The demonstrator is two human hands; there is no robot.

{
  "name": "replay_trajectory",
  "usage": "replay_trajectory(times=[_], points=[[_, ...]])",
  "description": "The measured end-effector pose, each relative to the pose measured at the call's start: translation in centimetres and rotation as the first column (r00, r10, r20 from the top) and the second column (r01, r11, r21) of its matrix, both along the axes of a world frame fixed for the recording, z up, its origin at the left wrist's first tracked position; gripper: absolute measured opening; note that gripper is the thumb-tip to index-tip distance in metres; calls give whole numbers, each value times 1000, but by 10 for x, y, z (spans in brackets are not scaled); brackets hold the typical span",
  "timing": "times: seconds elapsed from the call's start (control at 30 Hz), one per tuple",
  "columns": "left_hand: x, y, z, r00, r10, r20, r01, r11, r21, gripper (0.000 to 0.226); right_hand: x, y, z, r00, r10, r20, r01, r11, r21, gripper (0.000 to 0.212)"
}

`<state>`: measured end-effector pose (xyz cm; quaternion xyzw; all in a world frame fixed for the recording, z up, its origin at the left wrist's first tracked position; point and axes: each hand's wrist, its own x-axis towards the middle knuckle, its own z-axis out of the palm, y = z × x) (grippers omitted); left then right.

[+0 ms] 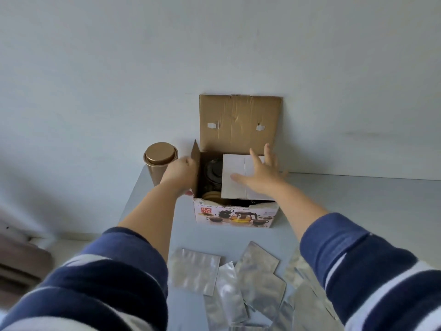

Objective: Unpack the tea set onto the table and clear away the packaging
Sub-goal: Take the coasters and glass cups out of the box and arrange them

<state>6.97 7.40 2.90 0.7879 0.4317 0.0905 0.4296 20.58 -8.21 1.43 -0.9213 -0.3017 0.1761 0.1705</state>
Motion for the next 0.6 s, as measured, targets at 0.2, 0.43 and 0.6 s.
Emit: replay_trajectory(times=[0.2, 0.43, 0.6], points=[[-20, -4, -29, 987, -27, -158, 76, 946, 314, 37, -28, -17, -7, 989, 142, 34, -134, 975, -178, 114], [-15, -41, -56, 993, 62, -102, -39, 976, 215, 45, -40, -46, -5, 939, 5, 343, -174, 869, 464, 51], [-10, -48, -58, 989, 136, -59, -121, 972, 203, 40, -44, -57, -9, 804, -545, -238, 456, 309, 835, 38]])
